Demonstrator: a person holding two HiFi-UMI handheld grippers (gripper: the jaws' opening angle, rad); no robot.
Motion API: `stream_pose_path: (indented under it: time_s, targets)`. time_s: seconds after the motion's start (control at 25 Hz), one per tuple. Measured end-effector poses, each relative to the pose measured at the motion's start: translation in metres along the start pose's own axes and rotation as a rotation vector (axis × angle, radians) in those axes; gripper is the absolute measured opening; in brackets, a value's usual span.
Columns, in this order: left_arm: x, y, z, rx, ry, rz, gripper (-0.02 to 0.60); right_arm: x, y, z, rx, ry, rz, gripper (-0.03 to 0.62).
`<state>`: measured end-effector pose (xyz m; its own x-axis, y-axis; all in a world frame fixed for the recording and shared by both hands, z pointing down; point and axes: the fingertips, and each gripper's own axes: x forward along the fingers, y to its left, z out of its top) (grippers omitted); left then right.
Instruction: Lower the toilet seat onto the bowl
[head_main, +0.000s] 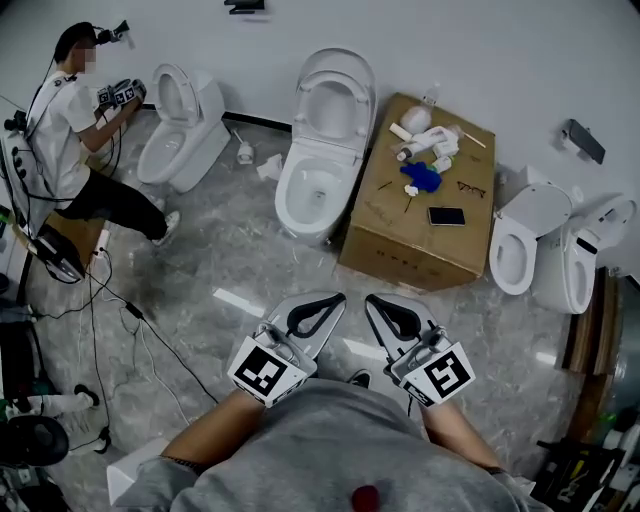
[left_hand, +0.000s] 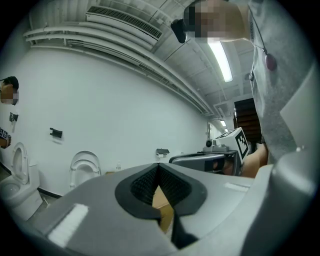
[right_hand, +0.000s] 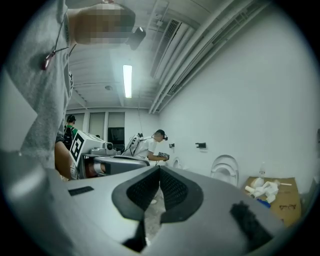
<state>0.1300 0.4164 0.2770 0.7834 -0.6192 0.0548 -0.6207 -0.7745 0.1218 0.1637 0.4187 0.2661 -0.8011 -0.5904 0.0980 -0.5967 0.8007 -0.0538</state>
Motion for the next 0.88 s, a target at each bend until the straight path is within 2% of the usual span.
stream_pose_path:
  time_s: [0.2,0.52,0.72,0.88]
  targets:
    - [-0.002,0.043,0.005,-0.033,0.011,-0.028,0.008,0.047,-0.005,0.0,-0.001,0.015,-0.021,0.014]
    - [-0.018,0.097,0.007,-0.042,0.006,-0.082,0.008,0.106,-0.005,0.001,0.009,0.036,-0.064,0.014]
    - [-0.026,0.123,0.008,-0.052,0.017,-0.077,0.008,0.13,-0.007,0.002,0.005,0.043,-0.08,0.014]
    - [-0.029,0.14,0.007,-0.016,-0.002,-0.069,0.008,0.142,-0.007,0.002,-0.004,0.052,-0.064,0.014]
